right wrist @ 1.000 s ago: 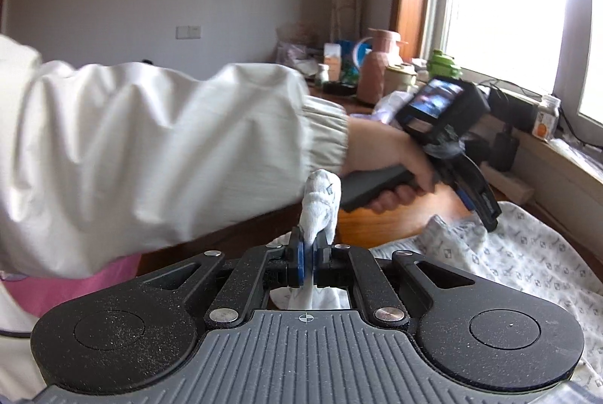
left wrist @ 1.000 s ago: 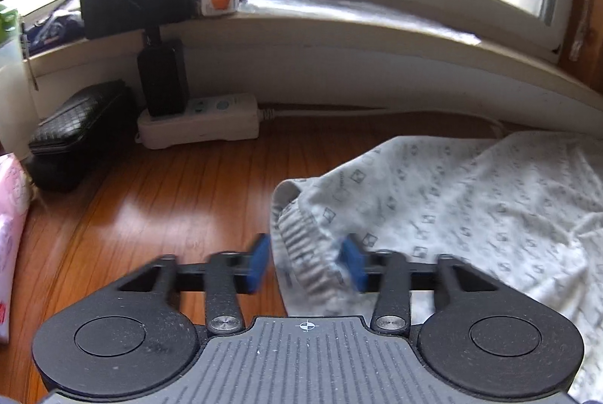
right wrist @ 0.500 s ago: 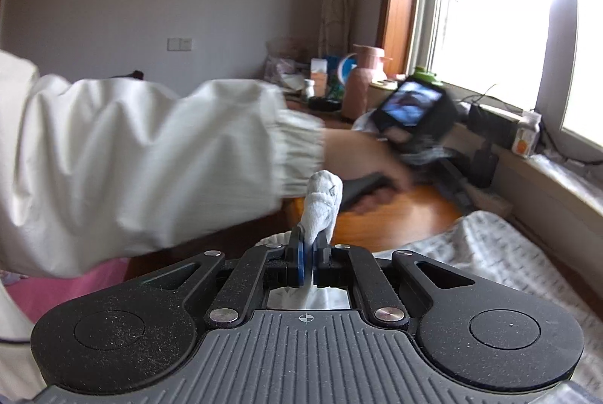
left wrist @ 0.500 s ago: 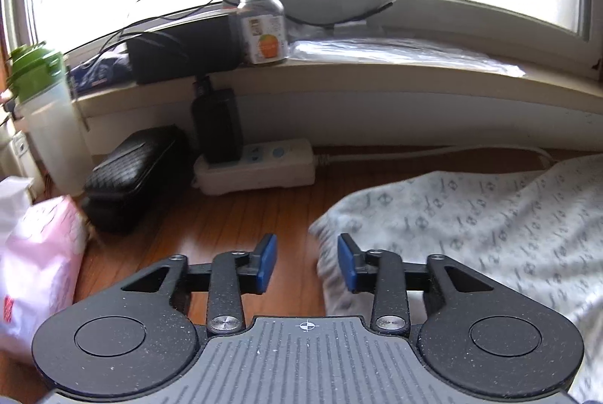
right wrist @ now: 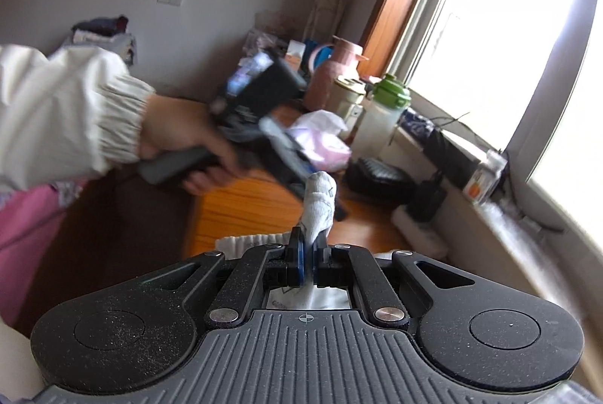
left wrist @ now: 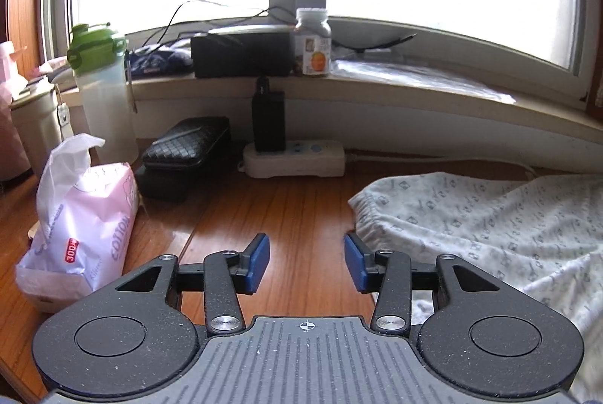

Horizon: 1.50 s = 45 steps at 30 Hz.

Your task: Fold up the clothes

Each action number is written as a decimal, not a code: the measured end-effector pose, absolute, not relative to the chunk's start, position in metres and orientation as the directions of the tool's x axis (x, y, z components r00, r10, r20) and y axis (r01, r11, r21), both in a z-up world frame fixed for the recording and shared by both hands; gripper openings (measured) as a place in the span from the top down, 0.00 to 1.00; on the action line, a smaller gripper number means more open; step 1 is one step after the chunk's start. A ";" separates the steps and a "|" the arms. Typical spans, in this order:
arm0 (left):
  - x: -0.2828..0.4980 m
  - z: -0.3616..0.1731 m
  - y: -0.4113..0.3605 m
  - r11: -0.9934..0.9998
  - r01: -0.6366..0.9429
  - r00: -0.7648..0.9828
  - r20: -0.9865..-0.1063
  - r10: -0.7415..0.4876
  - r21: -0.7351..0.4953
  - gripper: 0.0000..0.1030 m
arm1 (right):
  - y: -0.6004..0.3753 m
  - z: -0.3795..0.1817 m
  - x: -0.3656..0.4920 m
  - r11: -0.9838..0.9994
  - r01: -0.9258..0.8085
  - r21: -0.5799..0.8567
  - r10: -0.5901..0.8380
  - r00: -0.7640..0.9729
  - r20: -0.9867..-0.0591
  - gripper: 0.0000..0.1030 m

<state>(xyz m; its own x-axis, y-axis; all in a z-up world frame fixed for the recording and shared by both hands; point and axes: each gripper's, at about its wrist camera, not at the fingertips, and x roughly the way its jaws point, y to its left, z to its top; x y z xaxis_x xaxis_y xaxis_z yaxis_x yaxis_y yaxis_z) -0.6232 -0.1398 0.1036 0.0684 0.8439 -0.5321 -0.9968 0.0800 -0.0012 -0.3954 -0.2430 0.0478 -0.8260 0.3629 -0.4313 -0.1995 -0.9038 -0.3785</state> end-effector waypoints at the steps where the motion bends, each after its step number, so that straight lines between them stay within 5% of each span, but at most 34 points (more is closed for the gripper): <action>1: -0.622 0.105 -0.143 0.083 -0.997 0.068 -0.526 0.848 0.005 0.52 | -0.237 0.049 -0.398 -0.894 -0.196 -0.403 0.375 -0.819 -0.433 0.95; 14: -0.616 0.100 -0.159 0.133 -0.984 0.173 -0.512 0.842 -0.114 0.46 | -0.126 0.033 -0.463 -0.725 -0.098 -0.681 0.512 -0.738 -0.439 0.95; 18: -0.611 0.092 -0.153 0.144 -0.980 0.197 -0.530 0.825 -0.139 0.43 | -0.093 0.012 -0.485 -0.749 -0.108 -0.654 0.512 -0.720 -0.468 0.94; 20: -0.605 0.086 -0.151 0.150 -0.978 0.207 -0.540 0.816 -0.148 0.43 | -0.081 0.001 -0.493 -0.765 -0.141 -0.629 0.529 -0.695 -0.487 0.86; 22: -0.599 0.079 -0.150 0.158 -0.976 0.215 -0.549 0.808 -0.150 0.43 | -0.074 -0.005 -0.489 -0.781 -0.191 -0.595 0.541 -0.682 -0.492 0.67; 24: -0.592 0.073 -0.148 0.165 -0.975 0.221 -0.559 0.799 -0.150 0.43 | -0.069 -0.004 -0.478 -0.807 -0.233 -0.543 0.533 -0.683 -0.499 0.63; 34: -0.572 0.050 -0.148 0.172 -0.980 0.198 -0.585 0.787 -0.101 0.43 | -0.075 0.005 -0.385 -0.881 -0.406 -0.242 0.465 -0.652 -0.599 0.62; 45: -0.574 0.046 -0.152 0.179 -0.980 0.199 -0.580 0.790 -0.093 0.43 | -0.142 0.006 -0.284 -0.861 -0.472 -0.191 0.479 -0.622 -0.620 0.63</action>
